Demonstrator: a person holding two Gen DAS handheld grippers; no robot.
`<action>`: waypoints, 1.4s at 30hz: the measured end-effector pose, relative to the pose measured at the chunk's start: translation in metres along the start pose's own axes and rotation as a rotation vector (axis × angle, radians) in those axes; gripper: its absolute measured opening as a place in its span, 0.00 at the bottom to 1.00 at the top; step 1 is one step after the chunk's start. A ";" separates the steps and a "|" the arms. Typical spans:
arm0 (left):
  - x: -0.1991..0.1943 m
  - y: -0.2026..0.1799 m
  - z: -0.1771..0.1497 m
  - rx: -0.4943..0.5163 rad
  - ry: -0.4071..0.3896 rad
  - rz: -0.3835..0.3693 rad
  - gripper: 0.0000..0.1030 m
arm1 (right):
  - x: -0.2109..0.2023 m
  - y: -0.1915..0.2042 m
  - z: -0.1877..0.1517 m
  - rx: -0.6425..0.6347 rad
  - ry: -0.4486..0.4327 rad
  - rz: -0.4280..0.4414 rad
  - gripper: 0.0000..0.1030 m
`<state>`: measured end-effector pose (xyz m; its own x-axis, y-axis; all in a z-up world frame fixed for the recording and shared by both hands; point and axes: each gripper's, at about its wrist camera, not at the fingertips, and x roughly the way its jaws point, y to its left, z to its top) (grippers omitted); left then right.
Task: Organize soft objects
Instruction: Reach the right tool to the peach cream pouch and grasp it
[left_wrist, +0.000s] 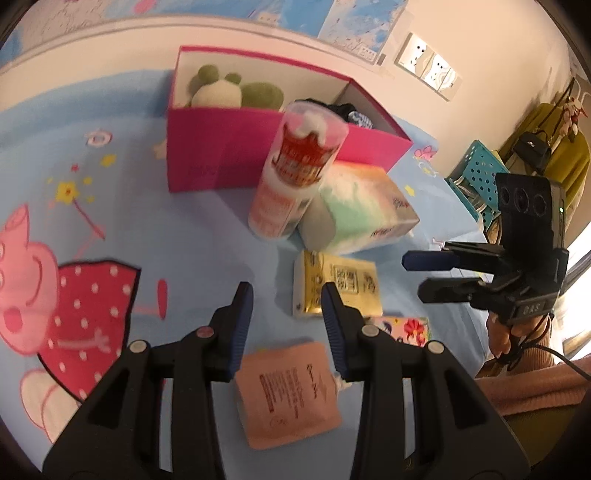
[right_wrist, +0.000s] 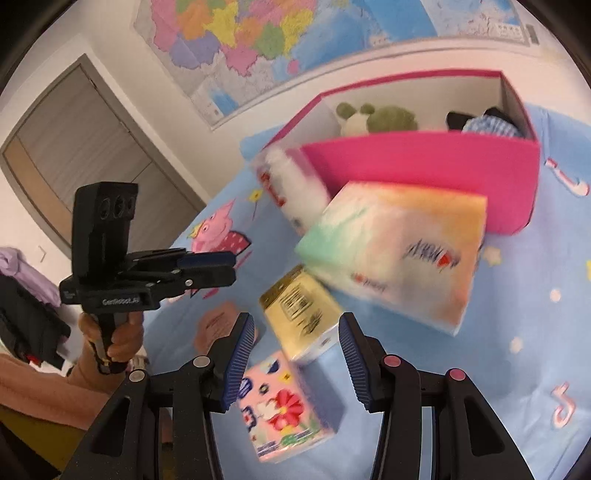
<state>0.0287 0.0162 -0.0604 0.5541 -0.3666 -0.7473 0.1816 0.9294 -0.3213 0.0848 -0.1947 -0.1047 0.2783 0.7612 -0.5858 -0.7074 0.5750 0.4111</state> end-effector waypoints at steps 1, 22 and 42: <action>0.000 0.002 -0.003 -0.007 0.005 0.003 0.39 | 0.002 0.003 -0.002 -0.006 0.007 0.010 0.47; -0.016 0.021 -0.061 -0.046 0.063 -0.012 0.39 | 0.080 0.064 -0.010 -0.139 0.216 0.049 0.47; -0.015 0.029 -0.073 -0.063 0.064 -0.033 0.25 | 0.095 0.066 -0.006 -0.124 0.241 -0.019 0.47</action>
<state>-0.0343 0.0454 -0.1008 0.4948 -0.4009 -0.7710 0.1467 0.9130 -0.3806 0.0610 -0.0860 -0.1375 0.1404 0.6488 -0.7479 -0.7820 0.5360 0.3181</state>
